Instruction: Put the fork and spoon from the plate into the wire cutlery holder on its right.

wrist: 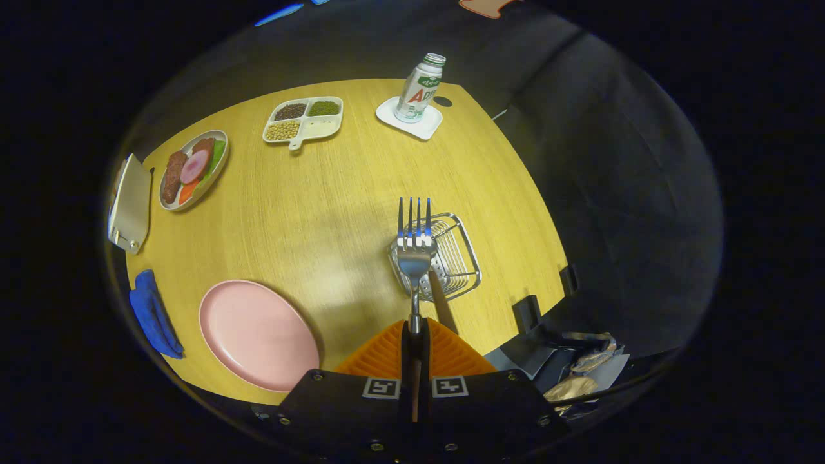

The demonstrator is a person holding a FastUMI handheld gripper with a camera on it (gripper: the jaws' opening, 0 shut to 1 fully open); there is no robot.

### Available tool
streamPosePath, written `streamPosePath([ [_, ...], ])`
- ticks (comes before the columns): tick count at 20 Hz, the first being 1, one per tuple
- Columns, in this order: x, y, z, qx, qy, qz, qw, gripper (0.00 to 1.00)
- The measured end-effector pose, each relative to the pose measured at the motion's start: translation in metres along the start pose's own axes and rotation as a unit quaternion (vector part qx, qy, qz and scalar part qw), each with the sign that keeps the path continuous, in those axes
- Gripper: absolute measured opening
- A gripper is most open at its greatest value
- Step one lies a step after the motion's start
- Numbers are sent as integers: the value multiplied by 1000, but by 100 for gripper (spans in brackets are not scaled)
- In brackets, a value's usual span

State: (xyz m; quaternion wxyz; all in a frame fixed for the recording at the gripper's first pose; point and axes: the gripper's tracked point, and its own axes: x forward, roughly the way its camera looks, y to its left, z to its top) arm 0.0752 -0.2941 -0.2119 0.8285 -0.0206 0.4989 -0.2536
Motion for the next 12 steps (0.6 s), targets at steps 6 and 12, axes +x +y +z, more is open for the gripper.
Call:
streamPosePath([
  [6,20,-33,-1,-7,51,-6,999,4],
  [12,41,-43,-12,-27,107,6,994,4],
])
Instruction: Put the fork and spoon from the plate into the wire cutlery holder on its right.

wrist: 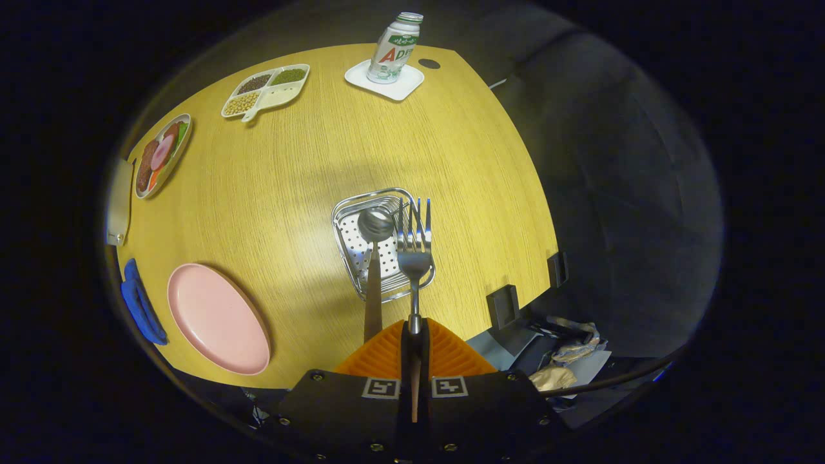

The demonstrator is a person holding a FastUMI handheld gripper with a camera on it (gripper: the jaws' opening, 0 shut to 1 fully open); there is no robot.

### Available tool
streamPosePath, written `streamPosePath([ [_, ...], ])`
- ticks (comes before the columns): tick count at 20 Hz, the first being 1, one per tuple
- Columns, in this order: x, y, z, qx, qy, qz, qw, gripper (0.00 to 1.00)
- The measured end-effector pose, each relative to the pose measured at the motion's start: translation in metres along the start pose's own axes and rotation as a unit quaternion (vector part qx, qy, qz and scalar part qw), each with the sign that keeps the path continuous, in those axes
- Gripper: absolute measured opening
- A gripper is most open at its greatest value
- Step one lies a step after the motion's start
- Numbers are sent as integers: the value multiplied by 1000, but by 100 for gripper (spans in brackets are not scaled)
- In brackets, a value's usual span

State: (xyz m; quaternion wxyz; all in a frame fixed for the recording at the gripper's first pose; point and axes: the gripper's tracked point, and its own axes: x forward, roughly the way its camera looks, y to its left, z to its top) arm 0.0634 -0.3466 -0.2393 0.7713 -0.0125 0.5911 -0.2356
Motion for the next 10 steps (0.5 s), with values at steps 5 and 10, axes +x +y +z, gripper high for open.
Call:
streamPosePath([
  [5,8,1,0,-32,27,1,999,4],
  [10,6,-1,3,-48,38,3,998,9],
])
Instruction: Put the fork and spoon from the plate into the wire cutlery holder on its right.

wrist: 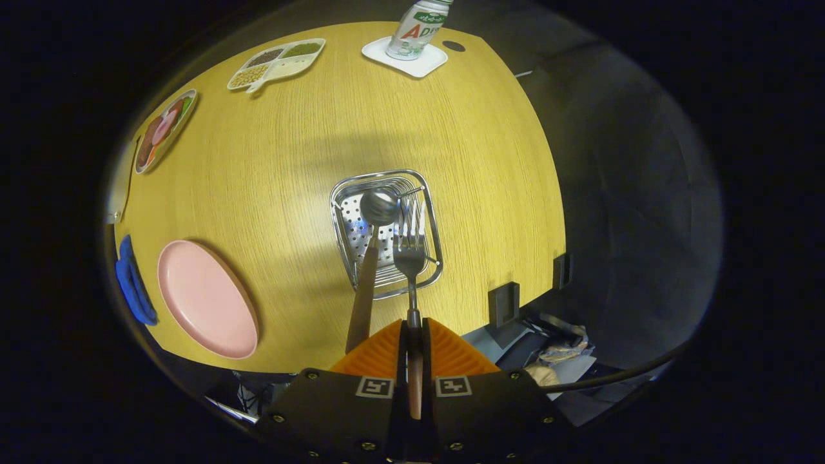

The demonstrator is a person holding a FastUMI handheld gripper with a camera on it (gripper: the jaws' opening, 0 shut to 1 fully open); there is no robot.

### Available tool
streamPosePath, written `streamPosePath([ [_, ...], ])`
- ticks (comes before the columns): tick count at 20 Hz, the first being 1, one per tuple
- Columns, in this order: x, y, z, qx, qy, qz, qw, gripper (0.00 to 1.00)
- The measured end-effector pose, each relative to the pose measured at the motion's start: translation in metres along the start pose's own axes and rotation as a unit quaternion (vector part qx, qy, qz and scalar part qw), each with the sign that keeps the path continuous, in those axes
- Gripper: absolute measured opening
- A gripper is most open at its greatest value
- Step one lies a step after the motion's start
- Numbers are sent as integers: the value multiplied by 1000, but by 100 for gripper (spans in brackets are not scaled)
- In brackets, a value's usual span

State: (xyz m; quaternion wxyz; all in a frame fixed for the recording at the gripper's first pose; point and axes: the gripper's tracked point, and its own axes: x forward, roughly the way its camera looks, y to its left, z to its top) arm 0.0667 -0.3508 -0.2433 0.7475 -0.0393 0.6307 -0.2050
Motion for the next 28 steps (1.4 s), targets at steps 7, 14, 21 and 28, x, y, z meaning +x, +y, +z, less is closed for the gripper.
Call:
streamPosePath([
  [7,-14,-2,9,4,-32,2,999,34],
  [14,-25,7,21,8,-65,24,998,34],
  [21,-73,12,58,35,-215,33,975,34],
  [28,-187,4,94,75,-450,21,889,34],
])
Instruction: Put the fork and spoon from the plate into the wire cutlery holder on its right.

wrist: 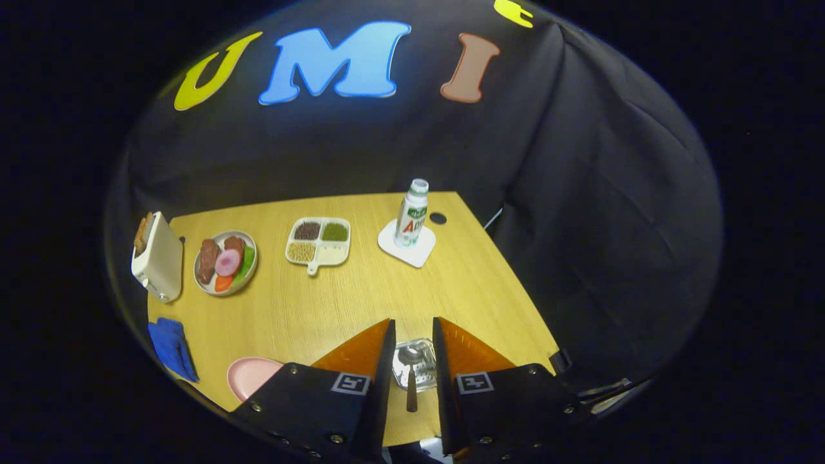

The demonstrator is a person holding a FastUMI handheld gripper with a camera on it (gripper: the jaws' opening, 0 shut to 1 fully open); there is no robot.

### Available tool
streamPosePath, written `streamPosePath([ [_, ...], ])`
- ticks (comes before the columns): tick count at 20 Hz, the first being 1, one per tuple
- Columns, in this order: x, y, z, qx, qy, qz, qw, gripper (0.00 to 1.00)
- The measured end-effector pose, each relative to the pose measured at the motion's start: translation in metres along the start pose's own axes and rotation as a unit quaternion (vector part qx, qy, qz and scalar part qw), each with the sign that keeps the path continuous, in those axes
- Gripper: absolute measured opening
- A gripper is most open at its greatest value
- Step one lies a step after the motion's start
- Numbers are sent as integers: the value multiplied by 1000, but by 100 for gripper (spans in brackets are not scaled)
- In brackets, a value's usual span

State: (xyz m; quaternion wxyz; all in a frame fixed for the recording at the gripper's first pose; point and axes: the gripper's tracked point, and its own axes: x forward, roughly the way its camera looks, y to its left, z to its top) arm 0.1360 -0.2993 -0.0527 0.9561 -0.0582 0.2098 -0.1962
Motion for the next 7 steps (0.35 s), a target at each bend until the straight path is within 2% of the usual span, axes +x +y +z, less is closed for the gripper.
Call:
streamPosePath([
  [3,-31,13,44,6,-94,7,996,34],
  [7,-77,29,93,18,-205,13,978,34],
])
